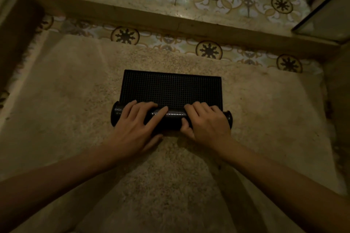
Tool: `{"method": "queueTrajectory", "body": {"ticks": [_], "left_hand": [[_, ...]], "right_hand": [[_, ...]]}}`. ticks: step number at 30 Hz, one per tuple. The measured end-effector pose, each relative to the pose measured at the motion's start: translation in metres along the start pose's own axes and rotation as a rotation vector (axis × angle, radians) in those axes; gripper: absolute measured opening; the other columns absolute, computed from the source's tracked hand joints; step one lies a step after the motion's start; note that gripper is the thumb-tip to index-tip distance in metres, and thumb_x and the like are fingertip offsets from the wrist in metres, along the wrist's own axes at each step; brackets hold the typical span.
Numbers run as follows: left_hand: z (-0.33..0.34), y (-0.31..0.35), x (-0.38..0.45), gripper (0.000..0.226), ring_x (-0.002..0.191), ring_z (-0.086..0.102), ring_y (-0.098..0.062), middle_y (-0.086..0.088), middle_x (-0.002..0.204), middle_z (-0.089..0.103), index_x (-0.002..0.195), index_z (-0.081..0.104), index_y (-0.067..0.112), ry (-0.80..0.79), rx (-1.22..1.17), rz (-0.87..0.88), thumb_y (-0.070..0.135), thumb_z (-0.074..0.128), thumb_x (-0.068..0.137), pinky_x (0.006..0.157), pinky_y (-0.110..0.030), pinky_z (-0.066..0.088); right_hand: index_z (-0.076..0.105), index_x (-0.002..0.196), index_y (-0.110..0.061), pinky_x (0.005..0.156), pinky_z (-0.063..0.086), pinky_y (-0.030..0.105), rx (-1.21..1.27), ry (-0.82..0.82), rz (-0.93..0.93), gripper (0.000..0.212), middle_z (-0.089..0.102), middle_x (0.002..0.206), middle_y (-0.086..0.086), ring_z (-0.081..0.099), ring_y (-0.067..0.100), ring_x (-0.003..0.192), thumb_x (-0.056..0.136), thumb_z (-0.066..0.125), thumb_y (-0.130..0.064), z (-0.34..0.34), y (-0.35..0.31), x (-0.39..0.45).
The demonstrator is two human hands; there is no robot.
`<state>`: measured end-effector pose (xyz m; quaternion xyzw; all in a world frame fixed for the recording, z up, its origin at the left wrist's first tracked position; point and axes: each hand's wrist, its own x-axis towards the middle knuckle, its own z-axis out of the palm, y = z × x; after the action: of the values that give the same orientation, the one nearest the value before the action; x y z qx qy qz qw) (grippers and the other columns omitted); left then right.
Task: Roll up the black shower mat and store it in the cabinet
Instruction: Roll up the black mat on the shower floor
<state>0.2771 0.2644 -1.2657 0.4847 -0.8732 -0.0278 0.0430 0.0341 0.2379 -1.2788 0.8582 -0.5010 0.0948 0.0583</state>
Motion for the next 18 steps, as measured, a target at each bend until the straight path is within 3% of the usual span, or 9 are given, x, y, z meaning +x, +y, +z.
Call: {"method": "queueTrajectory", "body": {"ticks": [4, 7, 9, 11, 13, 15, 18], "left_hand": [[0.010, -0.011, 0.009, 0.066, 0.107, 0.054, -0.035, -0.020, 0.125, 0.056, 0.146, 0.041, 0.013, 0.040, 0.079, 0.021, 0.056, 0.043, 0.096, 0.093, -0.050, 0.043], [0.011, -0.020, 0.017, 0.064, 0.098, 0.055, -0.033, -0.018, 0.120, 0.057, 0.144, 0.045, 0.013, 0.060, 0.035, 0.054, 0.057, 0.042, 0.097, 0.082, -0.045, 0.045], [0.006, -0.022, 0.027, 0.051, 0.092, 0.055, -0.027, -0.011, 0.114, 0.061, 0.135, 0.055, 0.016, 0.097, -0.066, -0.007, 0.050, 0.042, 0.098, 0.072, -0.038, 0.046], [-0.002, -0.023, 0.042, 0.040, 0.086, 0.058, -0.022, -0.004, 0.102, 0.067, 0.120, 0.062, 0.019, 0.124, -0.164, -0.180, 0.041, 0.036, 0.100, 0.061, -0.033, 0.046], [-0.007, -0.022, 0.053, 0.039, 0.082, 0.058, -0.022, -0.003, 0.093, 0.069, 0.109, 0.064, 0.017, 0.100, -0.124, -0.208, 0.037, 0.031, 0.101, 0.056, -0.034, 0.045], [-0.006, -0.022, 0.054, 0.037, 0.084, 0.056, -0.026, -0.008, 0.097, 0.066, 0.105, 0.063, 0.013, 0.120, -0.068, -0.111, 0.034, 0.033, 0.102, 0.061, -0.039, 0.047], [-0.004, -0.013, 0.050, 0.042, 0.097, 0.055, -0.032, -0.014, 0.115, 0.060, 0.118, 0.058, 0.010, 0.125, -0.036, -0.075, 0.042, 0.040, 0.098, 0.079, -0.044, 0.045]], "right_hand": [[0.065, 0.124, -0.012, 0.087, 0.048, 0.046, -0.024, 0.095, 0.146, 0.040, 0.064, 0.122, 0.017, 0.057, 0.033, 0.109, 0.098, 0.049, -0.037, 0.005, -0.014, -0.008], [0.058, 0.134, -0.013, 0.103, 0.045, 0.048, -0.010, 0.118, 0.179, 0.039, 0.064, 0.125, 0.013, 0.059, 0.030, 0.114, 0.105, 0.042, -0.034, 0.010, -0.025, -0.015], [0.056, 0.136, -0.012, 0.106, 0.042, 0.047, 0.030, 0.102, 0.170, 0.044, 0.063, 0.127, 0.012, 0.058, 0.028, 0.116, 0.106, 0.036, -0.037, 0.012, -0.022, -0.014], [0.059, 0.133, -0.012, 0.098, 0.044, 0.044, 0.021, 0.094, 0.128, 0.046, 0.065, 0.123, 0.011, 0.060, 0.028, 0.109, 0.105, 0.035, -0.039, 0.011, -0.014, -0.009], [0.063, 0.124, -0.013, 0.081, 0.045, 0.044, -0.021, 0.082, 0.080, 0.043, 0.067, 0.111, 0.010, 0.060, 0.029, 0.094, 0.105, 0.035, -0.040, 0.009, -0.006, 0.002], [0.065, 0.112, -0.014, 0.067, 0.042, 0.043, -0.057, 0.052, 0.049, 0.041, 0.065, 0.098, 0.010, 0.057, 0.030, 0.083, 0.105, 0.035, -0.039, 0.006, 0.002, 0.018], [0.064, 0.099, -0.014, 0.057, 0.040, 0.038, -0.023, -0.010, 0.049, 0.039, 0.063, 0.088, 0.009, 0.057, 0.029, 0.073, 0.104, 0.033, -0.037, 0.000, 0.013, 0.042]]}}
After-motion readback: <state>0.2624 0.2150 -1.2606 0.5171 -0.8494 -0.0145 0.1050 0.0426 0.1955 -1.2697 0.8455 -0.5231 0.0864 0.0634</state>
